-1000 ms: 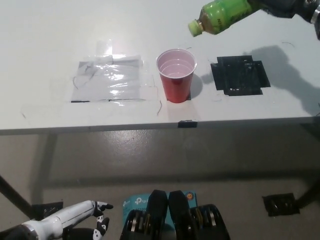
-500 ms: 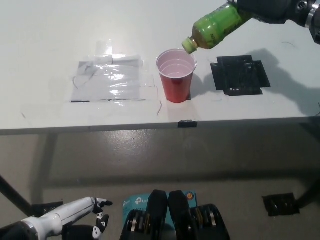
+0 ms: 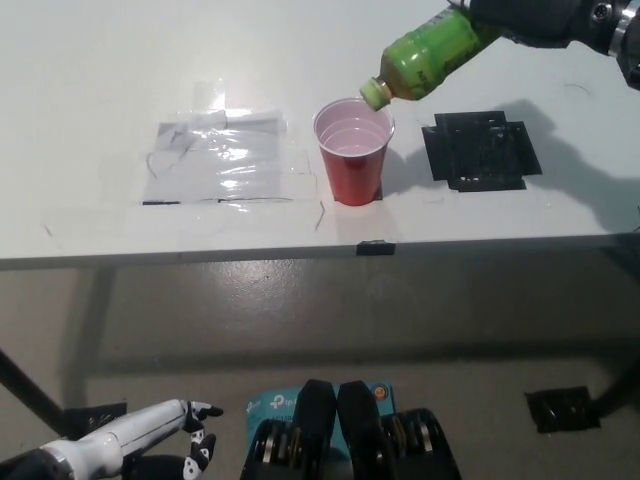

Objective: The robot uses its right hand to pick up a bottle kept in the middle of the desk and tilt it into a cup kept next to it to pour water out

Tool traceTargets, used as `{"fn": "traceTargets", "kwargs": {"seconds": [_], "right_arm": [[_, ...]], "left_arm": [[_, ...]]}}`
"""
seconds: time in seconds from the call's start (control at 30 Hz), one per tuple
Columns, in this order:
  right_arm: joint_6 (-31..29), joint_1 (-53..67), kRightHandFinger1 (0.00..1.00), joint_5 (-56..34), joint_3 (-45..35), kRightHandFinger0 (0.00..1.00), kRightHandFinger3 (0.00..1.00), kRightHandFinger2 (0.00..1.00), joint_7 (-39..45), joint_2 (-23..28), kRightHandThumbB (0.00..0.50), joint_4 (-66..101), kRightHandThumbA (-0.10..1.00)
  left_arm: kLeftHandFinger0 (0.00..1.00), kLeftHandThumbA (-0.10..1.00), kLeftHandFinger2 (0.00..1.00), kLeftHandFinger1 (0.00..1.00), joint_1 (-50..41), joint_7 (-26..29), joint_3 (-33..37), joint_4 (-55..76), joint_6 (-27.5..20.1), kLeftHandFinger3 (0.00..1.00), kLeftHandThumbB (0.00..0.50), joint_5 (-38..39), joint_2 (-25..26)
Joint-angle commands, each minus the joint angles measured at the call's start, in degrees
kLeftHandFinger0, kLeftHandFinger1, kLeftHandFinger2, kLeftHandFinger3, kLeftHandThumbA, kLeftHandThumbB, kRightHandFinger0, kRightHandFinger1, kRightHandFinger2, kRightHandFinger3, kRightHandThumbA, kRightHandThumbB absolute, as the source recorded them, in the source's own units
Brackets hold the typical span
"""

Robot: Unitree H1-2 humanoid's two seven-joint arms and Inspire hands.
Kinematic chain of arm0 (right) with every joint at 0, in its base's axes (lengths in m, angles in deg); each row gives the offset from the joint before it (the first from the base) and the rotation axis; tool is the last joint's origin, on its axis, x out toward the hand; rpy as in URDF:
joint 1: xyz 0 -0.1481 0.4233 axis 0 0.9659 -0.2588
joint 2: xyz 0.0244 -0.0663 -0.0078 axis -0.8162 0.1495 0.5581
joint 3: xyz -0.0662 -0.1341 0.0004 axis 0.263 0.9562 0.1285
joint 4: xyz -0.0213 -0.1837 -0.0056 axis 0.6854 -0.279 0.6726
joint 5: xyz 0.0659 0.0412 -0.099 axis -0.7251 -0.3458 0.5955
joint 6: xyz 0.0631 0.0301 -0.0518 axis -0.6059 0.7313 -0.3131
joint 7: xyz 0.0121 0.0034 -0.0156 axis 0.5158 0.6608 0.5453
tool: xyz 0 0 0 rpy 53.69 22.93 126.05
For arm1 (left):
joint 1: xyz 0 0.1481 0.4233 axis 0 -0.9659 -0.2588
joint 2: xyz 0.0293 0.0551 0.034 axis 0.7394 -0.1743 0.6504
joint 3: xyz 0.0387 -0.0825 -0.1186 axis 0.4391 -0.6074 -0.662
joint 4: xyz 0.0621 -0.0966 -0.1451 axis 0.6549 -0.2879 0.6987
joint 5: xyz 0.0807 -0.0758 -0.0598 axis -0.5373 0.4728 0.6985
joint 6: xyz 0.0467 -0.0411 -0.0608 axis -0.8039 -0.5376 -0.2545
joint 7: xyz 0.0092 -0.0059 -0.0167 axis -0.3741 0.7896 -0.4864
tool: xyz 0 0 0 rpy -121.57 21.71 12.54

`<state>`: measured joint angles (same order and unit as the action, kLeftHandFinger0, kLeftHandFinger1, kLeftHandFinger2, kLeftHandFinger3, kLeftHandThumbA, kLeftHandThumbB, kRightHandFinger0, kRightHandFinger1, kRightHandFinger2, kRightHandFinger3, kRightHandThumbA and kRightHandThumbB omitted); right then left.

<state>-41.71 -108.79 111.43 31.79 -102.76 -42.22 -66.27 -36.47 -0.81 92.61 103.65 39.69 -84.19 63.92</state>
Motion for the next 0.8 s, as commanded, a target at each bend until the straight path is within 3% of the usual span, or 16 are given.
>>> {"fn": "traceTargets", "kwargs": {"seconds": [0.0, 0.1, 0.13, 0.23, 0.27, 0.3, 0.37, 0.4, 0.57, 0.6, 0.67, 0.77], "right_arm": [[3.26, 0.39, 0.00, -5.89, -5.76, 0.00, 0.34, 0.01, 2.86, -0.08, 0.178, 2.77, -0.02], [5.67, 3.44, 0.00, -9.70, -10.79, 0.00, 0.33, 0.00, 4.99, -1.97, 0.189, 4.27, 0.01], [8.20, 5.05, 0.00, -13.33, -13.77, 0.00, 0.39, 0.02, 8.83, -3.36, 0.181, 5.25, 0.03], [12.42, 8.56, 0.00, -19.15, -19.66, 0.00, 0.42, 0.06, 15.52, -6.22, 0.148, 7.45, 0.00], [13.42, 9.81, 0.02, -21.46, -21.69, 0.00, 0.38, 0.11, 16.89, -7.41, 0.100, 7.56, -0.03], [14.50, 10.88, 0.02, -22.70, -23.25, 0.00, 0.29, 0.17, 18.36, -8.40, 0.050, 7.98, -0.04], [16.78, 12.46, 0.03, -24.28, -25.64, 0.00, 0.33, 0.22, 20.75, -10.03, 0.019, 8.79, -0.03], [17.30, 13.26, 0.03, -25.34, -26.92, 0.00, 0.31, 0.24, 21.67, -10.81, 0.001, 9.27, -0.07], [22.92, 18.48, 0.01, -33.08, -34.50, 0.00, 0.33, 0.25, 24.63, -16.76, 0.000, 11.86, -0.10], [23.34, 19.41, 0.00, -34.65, -36.06, 0.00, 0.36, 0.22, 24.08, -18.14, 0.000, 11.93, -0.10], [24.31, 21.15, 0.00, -40.78, -40.88, 0.00, 0.33, 0.00, 23.12, -21.98, 0.000, 10.64, -0.10], [26.26, 21.97, 0.00, -46.06, -45.05, 0.00, 0.32, 0.00, 25.01, -24.68, 0.000, 10.33, -0.10]], "left_arm": [[1.00, 1.00, 1.00, 1.00, -0.23, -0.09, 0.08, 1.40, 0.80, 1.00, 0.345, -0.40, 1.12], [1.00, 1.00, 1.00, 1.00, -0.17, -0.59, 0.18, 1.54, 0.80, 1.00, 0.345, -1.21, 1.25], [1.00, 1.00, 1.00, 1.00, -0.18, -0.26, 0.26, 1.58, 0.80, 1.00, 0.343, -1.36, 1.26], [1.00, 1.00, 1.00, 1.00, -0.98, 0.67, -0.11, 1.31, 0.80, 1.00, 0.337, 0.06, 0.54], [1.00, 1.00, 1.00, 1.00, -0.88, 0.28, 0.21, 1.42, 0.80, 1.00, 0.366, -0.93, 0.77], [1.00, 1.00, 1.00, 1.00, -1.12, 0.53, 0.48, 1.50, 0.80, 1.00, 0.362, -1.13, 0.69], [1.00, 1.00, 1.00, 1.00, -1.17, 0.83, 0.86, 1.54, 0.80, 1.00, 0.365, -1.10, 0.86], [1.00, 1.00, 1.00, 1.00, -1.27, 0.60, 0.26, 1.36, 0.80, 1.00, 0.348, -0.30, 0.43], [1.00, 1.00, 1.00, 1.00, -1.30, 0.45, 0.26, 1.45, 0.80, 1.00, 0.337, -1.07, 0.27], [1.00, 1.00, 1.00, 1.00, -1.29, 0.46, 0.24, 1.51, 0.80, 1.00, 0.345, -0.88, 0.31], [1.00, 1.00, 1.00, 1.00, -1.31, 0.87, 0.27, 1.42, 0.80, 1.00, 0.347, 0.17, 0.53], [1.00, 1.00, 1.00, 1.00, -2.11, 1.36, 0.89, 1.50, 0.80, 1.00, 0.360, -0.40, 0.29]]}}
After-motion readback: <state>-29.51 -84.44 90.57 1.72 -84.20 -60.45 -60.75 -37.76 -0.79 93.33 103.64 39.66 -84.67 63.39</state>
